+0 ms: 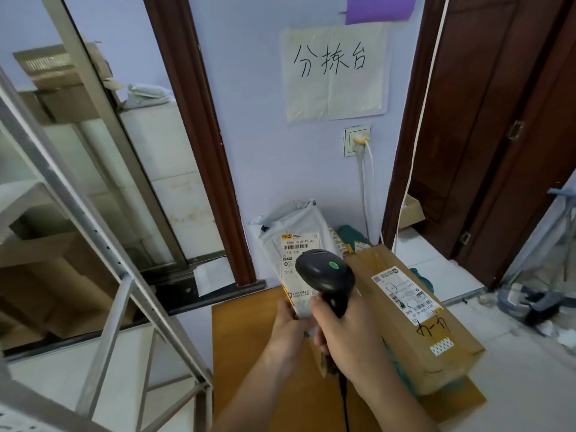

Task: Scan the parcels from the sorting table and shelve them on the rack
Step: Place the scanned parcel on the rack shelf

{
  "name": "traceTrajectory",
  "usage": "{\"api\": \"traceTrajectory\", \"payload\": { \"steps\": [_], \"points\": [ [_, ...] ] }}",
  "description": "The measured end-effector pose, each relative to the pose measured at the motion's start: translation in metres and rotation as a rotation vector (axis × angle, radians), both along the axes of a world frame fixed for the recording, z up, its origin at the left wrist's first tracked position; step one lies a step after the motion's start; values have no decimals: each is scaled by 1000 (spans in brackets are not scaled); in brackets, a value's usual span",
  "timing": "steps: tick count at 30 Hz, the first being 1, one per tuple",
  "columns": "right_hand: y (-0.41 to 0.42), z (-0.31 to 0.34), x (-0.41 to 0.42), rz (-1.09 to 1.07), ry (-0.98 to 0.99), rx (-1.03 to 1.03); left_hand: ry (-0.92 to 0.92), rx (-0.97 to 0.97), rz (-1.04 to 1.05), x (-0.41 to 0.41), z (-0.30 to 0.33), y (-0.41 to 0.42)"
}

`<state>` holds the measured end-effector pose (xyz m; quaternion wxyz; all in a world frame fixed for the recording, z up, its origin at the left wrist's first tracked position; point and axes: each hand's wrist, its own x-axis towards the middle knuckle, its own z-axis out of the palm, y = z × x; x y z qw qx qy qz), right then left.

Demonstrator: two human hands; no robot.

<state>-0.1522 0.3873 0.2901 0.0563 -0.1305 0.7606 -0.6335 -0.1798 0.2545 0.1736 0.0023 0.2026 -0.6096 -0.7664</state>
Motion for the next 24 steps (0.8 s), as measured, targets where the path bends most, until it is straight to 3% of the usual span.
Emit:
{"api": "traceTrajectory", "payload": {
  "steps": [12, 24],
  "points": [
    [-15, 14, 41, -85, 14, 79, 92, -49, -153, 35, 14, -11],
    [-22, 17, 103, -143, -96, 97, 206, 80, -217, 98, 1, -13]
  ]
}}
